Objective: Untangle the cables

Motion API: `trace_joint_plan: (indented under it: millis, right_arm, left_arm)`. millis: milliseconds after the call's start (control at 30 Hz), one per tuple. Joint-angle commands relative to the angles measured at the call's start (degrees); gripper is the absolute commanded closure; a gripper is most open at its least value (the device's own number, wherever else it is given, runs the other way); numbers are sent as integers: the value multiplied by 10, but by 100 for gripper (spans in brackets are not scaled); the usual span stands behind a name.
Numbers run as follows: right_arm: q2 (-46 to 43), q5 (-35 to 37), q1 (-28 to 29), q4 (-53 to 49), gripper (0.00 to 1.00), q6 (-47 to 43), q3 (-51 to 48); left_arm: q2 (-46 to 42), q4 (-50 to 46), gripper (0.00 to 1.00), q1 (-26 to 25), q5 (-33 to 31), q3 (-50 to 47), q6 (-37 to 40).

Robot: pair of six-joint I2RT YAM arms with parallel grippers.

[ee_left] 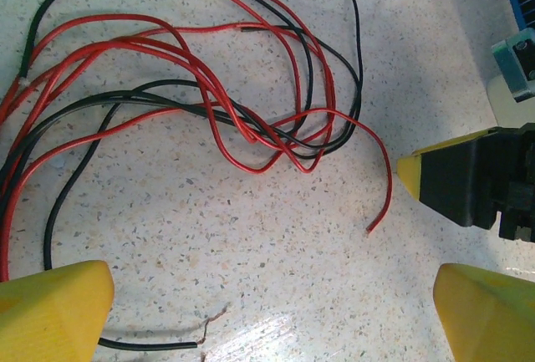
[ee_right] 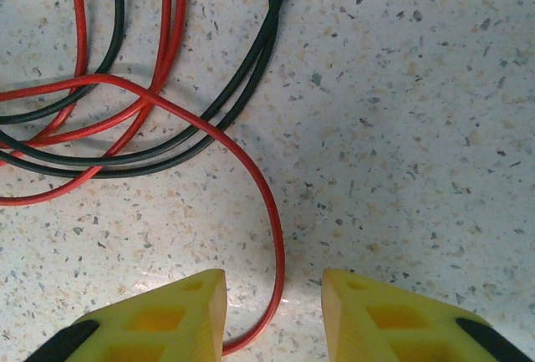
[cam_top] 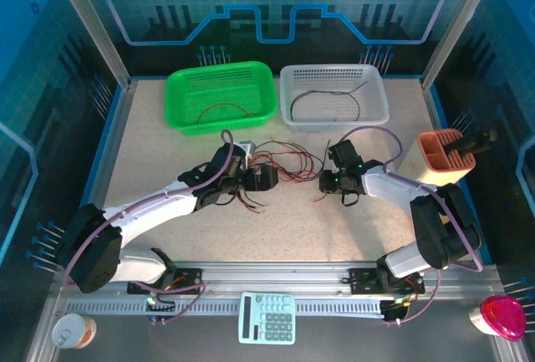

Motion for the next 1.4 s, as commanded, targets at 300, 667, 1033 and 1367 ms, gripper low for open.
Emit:
trace_joint_plan:
  millis: [300,667,1033,1367]
  right_arm:
    - [42,4,0,15,68,-21,25]
    - [68,-13,1,26,89,-24,25]
    - [-18,-77,0,10,100,1,26]
    - [-92,-150,1,-8,100,40,62]
  left_arm:
    - [24,5,1,-16,-7,32,-12]
    - [20,5,1,-18,-9,33,-10]
    - [3,-1,1,-19,-6,30,-9]
    - [-24,21,1,-21,34,17,-5]
